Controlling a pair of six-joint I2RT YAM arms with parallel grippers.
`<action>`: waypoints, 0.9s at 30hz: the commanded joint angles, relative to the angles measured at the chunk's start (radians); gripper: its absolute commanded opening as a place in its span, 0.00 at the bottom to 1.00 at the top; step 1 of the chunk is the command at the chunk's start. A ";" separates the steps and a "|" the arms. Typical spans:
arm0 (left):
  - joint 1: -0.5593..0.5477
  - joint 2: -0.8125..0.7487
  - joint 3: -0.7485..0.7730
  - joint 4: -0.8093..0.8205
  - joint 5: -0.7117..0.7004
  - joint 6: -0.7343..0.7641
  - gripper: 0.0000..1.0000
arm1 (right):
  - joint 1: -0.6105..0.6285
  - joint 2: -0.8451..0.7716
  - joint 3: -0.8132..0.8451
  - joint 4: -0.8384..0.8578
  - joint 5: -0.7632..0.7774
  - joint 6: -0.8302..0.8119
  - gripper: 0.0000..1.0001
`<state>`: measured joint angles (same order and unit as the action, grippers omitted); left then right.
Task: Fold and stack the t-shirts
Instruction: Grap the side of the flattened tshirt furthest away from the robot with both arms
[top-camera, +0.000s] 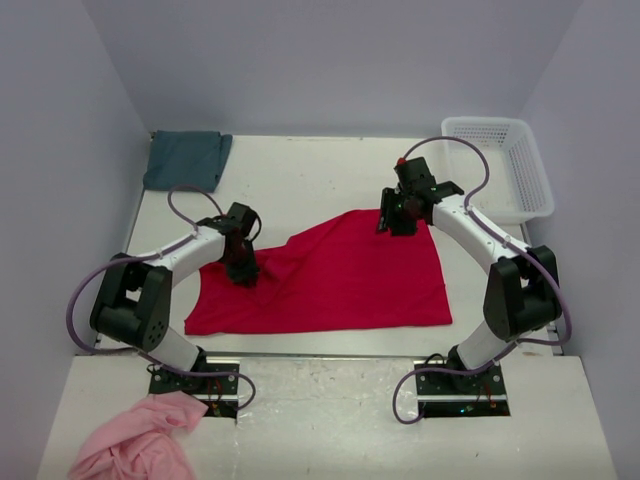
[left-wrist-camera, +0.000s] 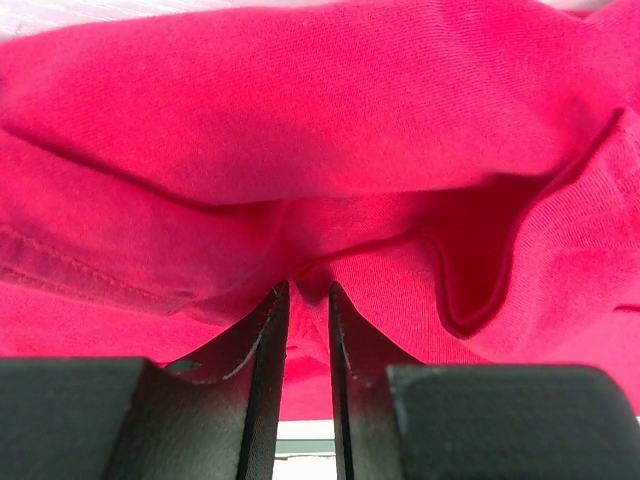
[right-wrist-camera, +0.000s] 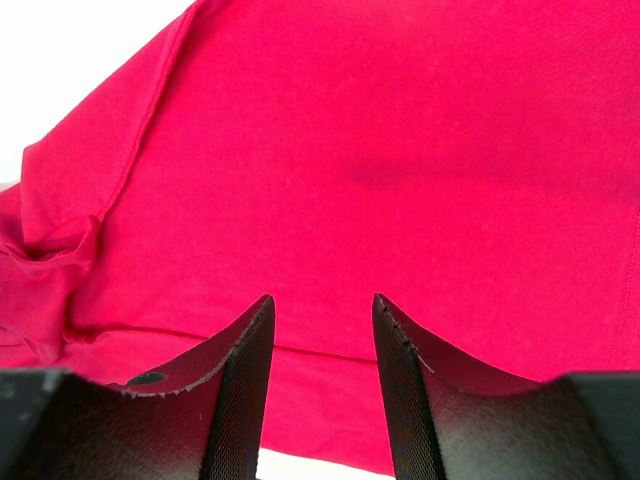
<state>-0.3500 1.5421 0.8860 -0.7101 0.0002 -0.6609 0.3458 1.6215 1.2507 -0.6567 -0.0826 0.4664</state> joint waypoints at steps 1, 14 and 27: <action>0.000 0.015 0.019 0.032 0.007 0.017 0.23 | -0.004 -0.045 -0.005 0.025 -0.014 -0.015 0.46; -0.003 -0.016 0.042 0.038 0.004 0.020 0.00 | -0.028 -0.032 -0.004 0.020 0.036 -0.002 0.47; -0.007 -0.100 0.071 0.038 -0.005 0.052 0.00 | -0.244 0.377 0.386 -0.147 0.055 -0.038 0.54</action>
<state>-0.3550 1.4605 0.9371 -0.6975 -0.0284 -0.6415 0.1162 1.9438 1.5517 -0.7376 -0.0277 0.4694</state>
